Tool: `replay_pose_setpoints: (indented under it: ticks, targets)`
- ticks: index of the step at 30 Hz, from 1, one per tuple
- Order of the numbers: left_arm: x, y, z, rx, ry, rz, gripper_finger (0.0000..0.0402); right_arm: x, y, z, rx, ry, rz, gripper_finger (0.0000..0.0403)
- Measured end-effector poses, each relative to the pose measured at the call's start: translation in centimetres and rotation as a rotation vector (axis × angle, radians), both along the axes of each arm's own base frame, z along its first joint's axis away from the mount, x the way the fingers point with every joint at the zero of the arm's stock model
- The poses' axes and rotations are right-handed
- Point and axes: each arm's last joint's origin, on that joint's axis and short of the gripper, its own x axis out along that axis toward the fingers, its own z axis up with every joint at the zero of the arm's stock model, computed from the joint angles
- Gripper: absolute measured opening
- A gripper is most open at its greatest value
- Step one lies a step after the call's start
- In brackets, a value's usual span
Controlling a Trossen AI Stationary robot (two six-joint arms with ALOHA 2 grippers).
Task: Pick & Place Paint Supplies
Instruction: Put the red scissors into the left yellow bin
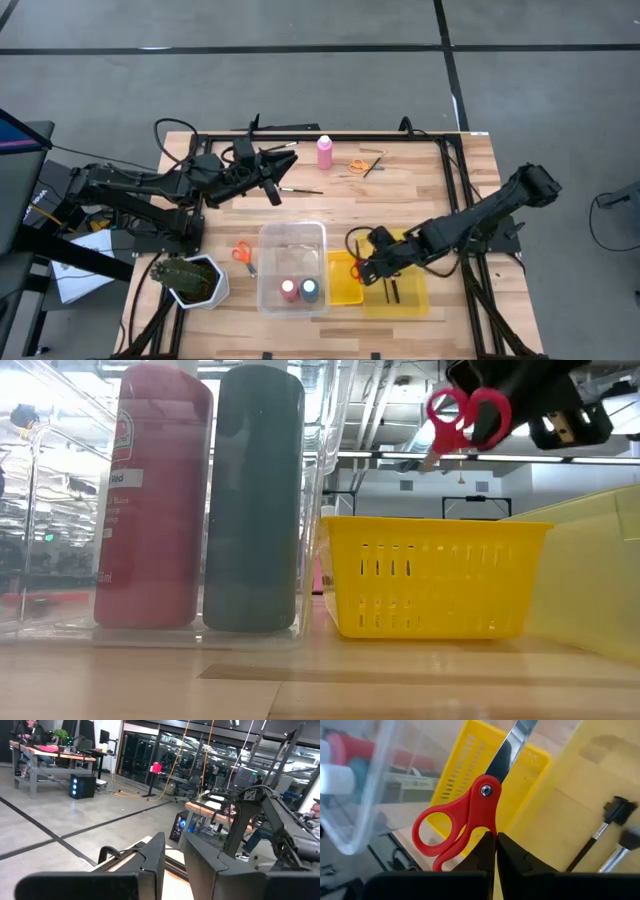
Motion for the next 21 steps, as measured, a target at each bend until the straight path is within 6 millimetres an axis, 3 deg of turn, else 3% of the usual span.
replay_pose_setpoints:
  ticks: [13, 21]
  targets:
    - [0.0, -0.5, -0.2, 0.001, 0.018, -0.019, 0.0063, 3.4, 1.6, -3.3, 0.126, -0.017, 0.130, 0.0000]
    - [0.0, -0.5, -0.3, 0.003, 0.035, -0.019, 0.0063, 4.2, 0.8, -4.0, 0.119, -0.012, 0.101, 0.0000]
